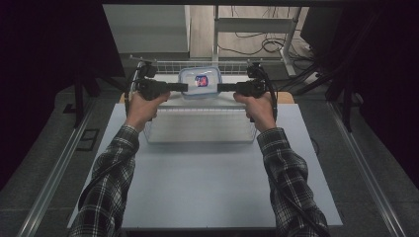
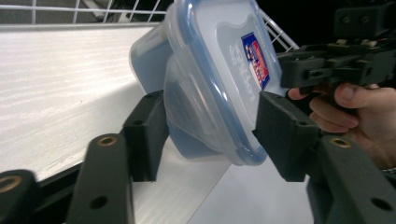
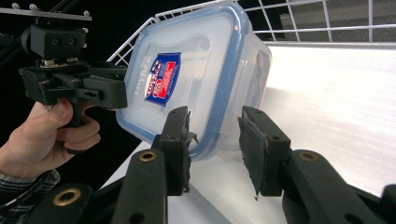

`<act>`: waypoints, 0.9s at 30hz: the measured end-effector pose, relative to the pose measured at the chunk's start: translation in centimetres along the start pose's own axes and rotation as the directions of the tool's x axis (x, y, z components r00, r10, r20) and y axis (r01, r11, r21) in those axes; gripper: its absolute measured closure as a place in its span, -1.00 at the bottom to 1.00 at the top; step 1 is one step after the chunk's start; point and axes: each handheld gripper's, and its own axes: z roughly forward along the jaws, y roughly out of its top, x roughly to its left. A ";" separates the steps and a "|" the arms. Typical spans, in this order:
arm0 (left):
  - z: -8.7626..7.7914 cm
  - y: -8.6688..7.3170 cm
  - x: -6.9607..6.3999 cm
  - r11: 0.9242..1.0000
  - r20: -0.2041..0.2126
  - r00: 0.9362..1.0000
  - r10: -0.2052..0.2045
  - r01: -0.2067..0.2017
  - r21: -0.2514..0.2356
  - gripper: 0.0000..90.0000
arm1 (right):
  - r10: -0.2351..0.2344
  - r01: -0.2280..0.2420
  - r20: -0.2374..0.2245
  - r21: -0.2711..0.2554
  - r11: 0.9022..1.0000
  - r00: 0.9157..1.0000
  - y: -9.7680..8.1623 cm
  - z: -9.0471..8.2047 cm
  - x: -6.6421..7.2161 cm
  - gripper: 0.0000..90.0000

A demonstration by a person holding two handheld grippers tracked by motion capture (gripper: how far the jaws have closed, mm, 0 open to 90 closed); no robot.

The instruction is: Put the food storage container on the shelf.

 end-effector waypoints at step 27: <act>-0.4 0.1 -1.7 0.993 -0.122 0.991 0.057 -0.070 -0.097 -0.06 | -0.043 0.053 0.165 -0.060 0.997 0.985 0.8 -0.1 1.0 0.18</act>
